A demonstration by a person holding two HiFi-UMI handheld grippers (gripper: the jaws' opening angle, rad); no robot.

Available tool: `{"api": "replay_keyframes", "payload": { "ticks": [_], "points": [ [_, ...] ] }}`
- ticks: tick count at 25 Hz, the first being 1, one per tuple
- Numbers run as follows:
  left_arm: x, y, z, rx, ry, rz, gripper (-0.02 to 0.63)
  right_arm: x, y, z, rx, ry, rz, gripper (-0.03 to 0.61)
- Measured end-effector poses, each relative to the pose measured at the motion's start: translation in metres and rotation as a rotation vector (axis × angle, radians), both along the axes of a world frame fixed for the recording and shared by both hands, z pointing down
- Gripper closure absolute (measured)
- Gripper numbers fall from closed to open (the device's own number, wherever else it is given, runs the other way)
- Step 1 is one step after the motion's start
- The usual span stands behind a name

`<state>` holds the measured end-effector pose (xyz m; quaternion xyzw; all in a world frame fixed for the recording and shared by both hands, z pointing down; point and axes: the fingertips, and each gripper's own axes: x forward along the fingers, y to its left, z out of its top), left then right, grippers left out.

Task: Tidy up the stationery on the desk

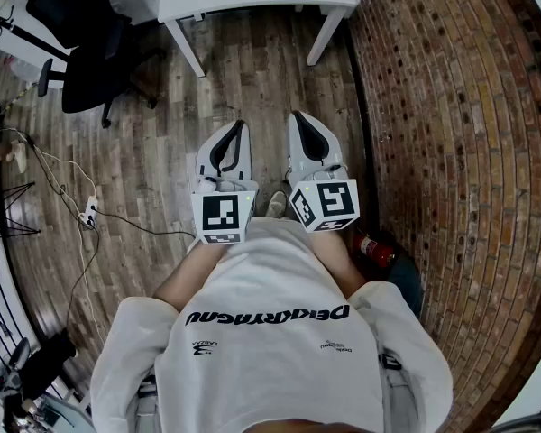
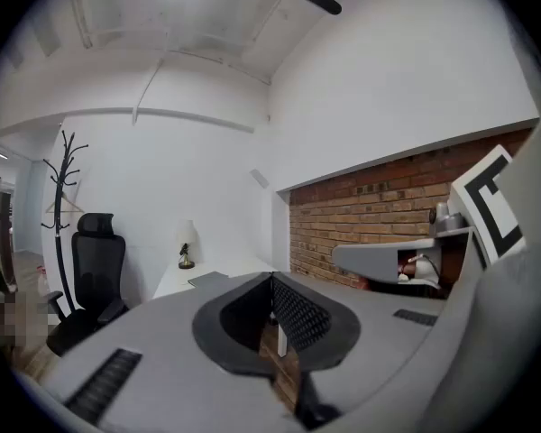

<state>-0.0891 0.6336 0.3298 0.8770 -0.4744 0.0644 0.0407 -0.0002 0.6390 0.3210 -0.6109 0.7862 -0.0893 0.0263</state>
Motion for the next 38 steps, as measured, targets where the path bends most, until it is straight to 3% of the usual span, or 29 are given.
{"api": "replay_keyframes", "payload": {
  "ticks": [23,30,38],
  "points": [
    [0.090,-0.040,0.017,-0.006,-0.035,-0.064,0.615,0.105,-0.039,0.018,0.011,-0.030,-0.015,0.583],
    [0.098,-0.108,0.038,-0.007,-0.025,-0.084,0.615,0.120,-0.103,0.036,0.011,-0.020,-0.004,0.584],
    [0.095,-0.249,0.050,-0.035,0.008,-0.092,0.615,0.112,-0.242,0.047,-0.028,0.012,-0.021,0.584]
  ]
}}
